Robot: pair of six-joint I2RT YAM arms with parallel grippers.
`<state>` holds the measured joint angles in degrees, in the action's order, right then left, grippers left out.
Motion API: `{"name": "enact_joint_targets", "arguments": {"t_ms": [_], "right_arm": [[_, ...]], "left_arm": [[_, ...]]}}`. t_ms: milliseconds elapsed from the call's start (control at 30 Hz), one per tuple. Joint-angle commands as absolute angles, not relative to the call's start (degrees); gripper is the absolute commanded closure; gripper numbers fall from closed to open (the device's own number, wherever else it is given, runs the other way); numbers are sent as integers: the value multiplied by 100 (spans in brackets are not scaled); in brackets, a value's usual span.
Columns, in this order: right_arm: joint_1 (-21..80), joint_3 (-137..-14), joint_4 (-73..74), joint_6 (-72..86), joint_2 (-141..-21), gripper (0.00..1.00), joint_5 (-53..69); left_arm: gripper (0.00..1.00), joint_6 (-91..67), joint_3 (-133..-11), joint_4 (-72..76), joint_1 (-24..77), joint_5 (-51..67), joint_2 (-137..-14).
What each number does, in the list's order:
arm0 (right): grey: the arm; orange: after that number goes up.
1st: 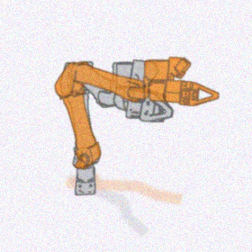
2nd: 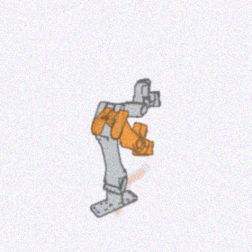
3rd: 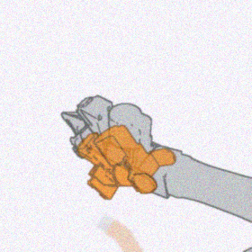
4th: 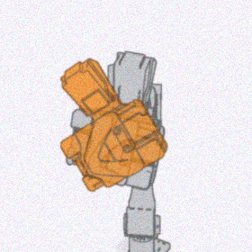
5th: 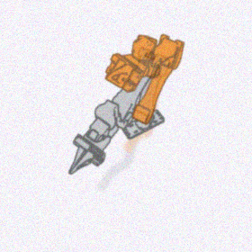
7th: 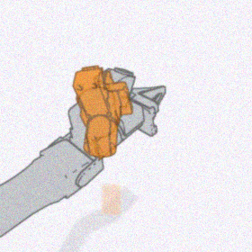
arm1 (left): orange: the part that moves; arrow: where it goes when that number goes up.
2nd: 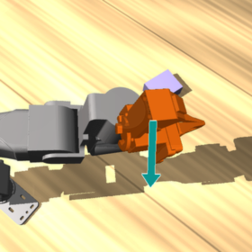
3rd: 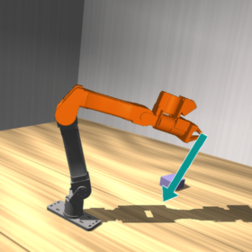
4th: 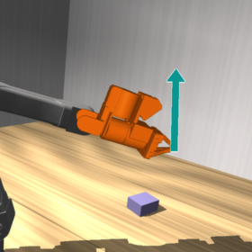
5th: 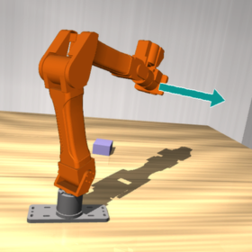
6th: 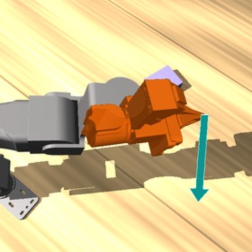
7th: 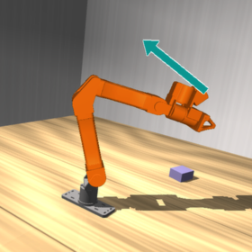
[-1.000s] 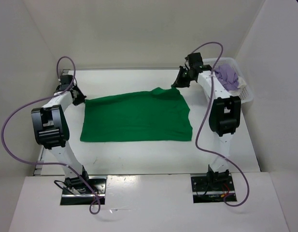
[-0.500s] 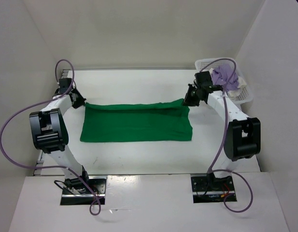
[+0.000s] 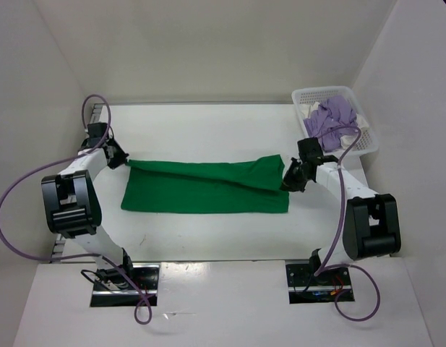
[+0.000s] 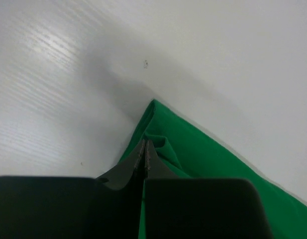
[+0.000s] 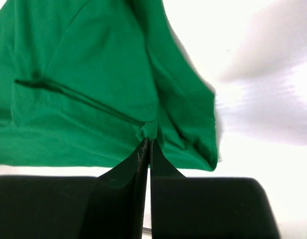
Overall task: Fold and stack the t-shirts
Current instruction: Fold the other side of the tshirt into a rectangle
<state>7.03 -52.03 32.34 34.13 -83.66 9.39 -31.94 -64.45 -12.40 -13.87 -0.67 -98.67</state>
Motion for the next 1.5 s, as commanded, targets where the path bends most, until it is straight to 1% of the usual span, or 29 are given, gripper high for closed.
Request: {"name": "enact_joint_targets", "arguments": {"t_ms": [0, 67, 133, 167, 200, 300, 333, 367, 433, 467, 567, 600, 633, 667, 733, 767, 833, 867, 933, 1033, 1233, 1367, 1467], "right_arm": [[642, -5115, 3129, 3639, -8016, 95, 686], [642, -5115, 3129, 3639, -8016, 90, 633], [642, -5115, 3129, 3639, -8016, 84, 571], [642, -5185, 3129, 3639, -7937, 74, 519], [642, -5186, 3129, 3586, -7937, 71, 519], [642, -5466, 3313, 3437, -7814, 66, 133], [642, -5615, 3366, 3332, -7753, 66, 62], [642, -5686, 3366, 3261, -7752, 70, 62], [746, -5896, 3244, 3138, -7751, 86, 176], [878, -5967, 3191, 3138, -7813, 100, 176], [1571, -6240, 2797, 3138, -8287, 100, 272], [1756, -6301, 2673, 3138, -8436, 99, 272], [2036, -6493, 2533, 3138, -8786, 94, 272], [2135, -6687, 2470, 3138, -8972, 85, 272], [2276, -6863, 2295, 3138, -9447, 78, 334], [2346, -7090, 2294, 3068, -9596, 70, 386], [2399, -7276, 2241, 3015, -9991, 63, 387], [2399, -7512, 2346, 2928, -10132, 62, 387], [2460, -7707, 2522, 2874, -10501, 62, 387], [2750, -7770, 2584, 2760, -10695, 60, 334], [2882, -7664, 2636, 2830, -10924, 59, 44], [2883, -7673, 2751, 2830, -10925, 59, -316], [2883, -7507, 2830, 2891, -10697, 59, -553]], "left_arm": [[97, -3278, -6145, -1204, -1433, -255, -9520], [92, -3339, -5995, -1256, -1433, -377, -9335], [79, -3392, -5889, -1335, -1433, -631, -9081], [74, -3393, -5810, -1397, -1494, -633, -8966], [72, -3453, -5757, -1397, -1546, -633, -8652], [70, -3682, -5608, -1450, -1547, -1001, -7975], [70, -3752, -5607, -1450, -1547, -1054, -7832], [70, -3753, -5607, -1381, -1547, -942, -7727], [70, -3814, -5555, -1310, -1547, -478, -7726], [70, -3814, -5616, -1257, -1364, -335, -7830], [70, -3762, -5835, -1187, -1038, -27, -8435], [70, -3762, -5897, -1187, -837, 61, -8551], [70, -3762, -5897, -1187, -748, 157, -8656], [70, -3762, -5897, -1047, -625, 245, -8857], [70, -3762, -5958, -994, -510, 386, -9182], [70, -3762, -5959, -993, -423, 387, -9289], [70, -3710, -6012, -993, -422, 492, -9622], [70, -3709, -6073, -993, -422, 553, -9737], [70, -3648, -6135, -941, -422, 554, -9948], [70, -3647, -6196, -940, -422, 475, -10089], [70, -3595, -6363, -940, -422, 316, -10415], [70, -3542, -6363, -940, -422, 264, -10521], [70, -3542, -6363, -940, -422, 264, -10521]]}}
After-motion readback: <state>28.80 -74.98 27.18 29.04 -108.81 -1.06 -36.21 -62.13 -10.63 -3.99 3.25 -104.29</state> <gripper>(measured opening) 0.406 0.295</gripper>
